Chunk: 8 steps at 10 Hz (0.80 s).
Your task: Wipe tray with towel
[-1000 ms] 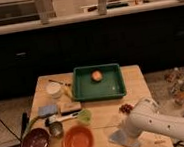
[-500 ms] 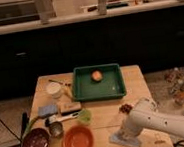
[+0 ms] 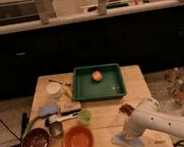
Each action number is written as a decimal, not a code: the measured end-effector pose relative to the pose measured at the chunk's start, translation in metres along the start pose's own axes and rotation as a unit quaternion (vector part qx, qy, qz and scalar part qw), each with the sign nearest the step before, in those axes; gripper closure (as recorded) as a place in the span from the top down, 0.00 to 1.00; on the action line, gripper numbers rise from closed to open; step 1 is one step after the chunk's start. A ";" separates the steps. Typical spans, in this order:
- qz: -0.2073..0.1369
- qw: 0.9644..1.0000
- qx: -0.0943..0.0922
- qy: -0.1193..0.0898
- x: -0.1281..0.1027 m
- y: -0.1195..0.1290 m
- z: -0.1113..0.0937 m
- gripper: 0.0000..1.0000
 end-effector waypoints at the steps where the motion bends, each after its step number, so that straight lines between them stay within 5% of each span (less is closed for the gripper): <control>1: -0.002 1.000 0.009 0.001 -0.002 -0.003 -0.013 0.00; 8: -0.011 1.000 0.025 0.008 -0.004 -0.006 -0.029 0.00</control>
